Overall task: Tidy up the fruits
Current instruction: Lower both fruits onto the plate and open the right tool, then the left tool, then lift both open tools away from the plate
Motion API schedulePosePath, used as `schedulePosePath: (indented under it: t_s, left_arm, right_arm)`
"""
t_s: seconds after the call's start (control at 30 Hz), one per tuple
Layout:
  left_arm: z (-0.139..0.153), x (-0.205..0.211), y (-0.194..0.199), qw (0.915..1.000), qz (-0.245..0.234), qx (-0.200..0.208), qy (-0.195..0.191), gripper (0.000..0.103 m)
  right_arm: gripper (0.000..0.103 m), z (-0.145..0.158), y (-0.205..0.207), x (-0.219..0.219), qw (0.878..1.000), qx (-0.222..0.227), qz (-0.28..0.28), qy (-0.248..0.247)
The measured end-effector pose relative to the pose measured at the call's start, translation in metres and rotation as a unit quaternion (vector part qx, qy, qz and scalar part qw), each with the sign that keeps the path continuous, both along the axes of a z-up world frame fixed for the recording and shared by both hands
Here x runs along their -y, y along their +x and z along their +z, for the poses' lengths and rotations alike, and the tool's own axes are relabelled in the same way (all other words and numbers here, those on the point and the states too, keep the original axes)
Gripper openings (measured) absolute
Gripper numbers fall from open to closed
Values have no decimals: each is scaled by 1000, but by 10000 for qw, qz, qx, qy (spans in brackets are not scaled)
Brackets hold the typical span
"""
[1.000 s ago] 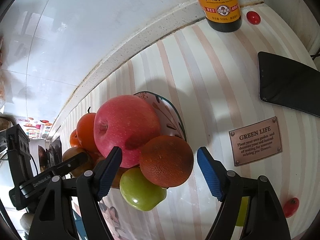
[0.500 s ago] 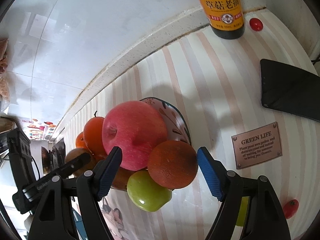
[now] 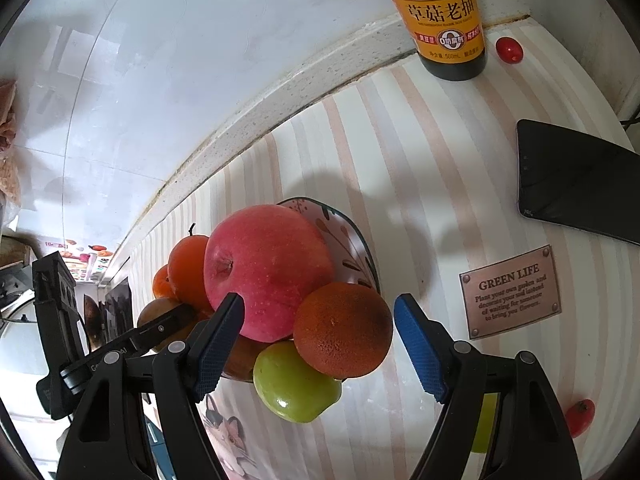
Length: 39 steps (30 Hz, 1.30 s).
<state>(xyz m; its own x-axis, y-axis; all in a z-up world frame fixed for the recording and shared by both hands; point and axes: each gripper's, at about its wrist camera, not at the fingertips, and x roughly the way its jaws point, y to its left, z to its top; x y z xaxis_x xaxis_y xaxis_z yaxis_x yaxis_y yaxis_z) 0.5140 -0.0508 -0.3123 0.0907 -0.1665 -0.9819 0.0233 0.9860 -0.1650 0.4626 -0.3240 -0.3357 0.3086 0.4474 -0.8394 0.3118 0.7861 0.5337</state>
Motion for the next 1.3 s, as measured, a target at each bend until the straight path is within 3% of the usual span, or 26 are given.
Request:
schedulePosePath:
  t_s: [0.13,0.2,0.33,0.47,0.53,0.63,0.73,0.8,0.97,1.13,1.3]
  left_arm:
    - [7,-1,1,9999,0,153,-34,70]
    - [12,-2,2,9998,-40,204,-47,86]
    - [33,-6,-4,9985,-106,532,103,88]
    - [55,-30,-37,9954,23,917,279,88]
    - [62,-42,-64,9930,81,1053,532,88]
    - [73,-48,-98,9909,82,1147,700,88]
    - [89,-46,-127,9905,34,1198,678,88]
    - [103,-40,-143,9898,-46,1275,631,88]
    - [148,-29,-173,9843,-240,1654,565,88]
    - [195,-25,-196,9768,-336,2054,493,88]
    - [222,-27,-219,9731,-364,2244,382,88]
  right_arm:
    - [80,2,0,-2,10000,22,30,18]
    - [80,4,0,-3,10000,47,35,-8]
    - [80,10,-3,-4,9999,100,-3,8]
    - [80,29,-13,-4,9996,279,50,-72]
    - [81,45,-21,-8,9983,400,179,-390]
    - [97,77,-44,-24,9887,595,449,-1298]
    - [98,110,-80,-56,9703,809,865,-2109]
    - [99,126,-99,-70,9615,967,1018,-2363]
    - [100,171,-140,-96,9479,1255,1099,-2716]
    - [100,216,-172,-107,9444,1561,915,-2745]
    - [100,250,-198,-112,9416,1771,747,-2765]
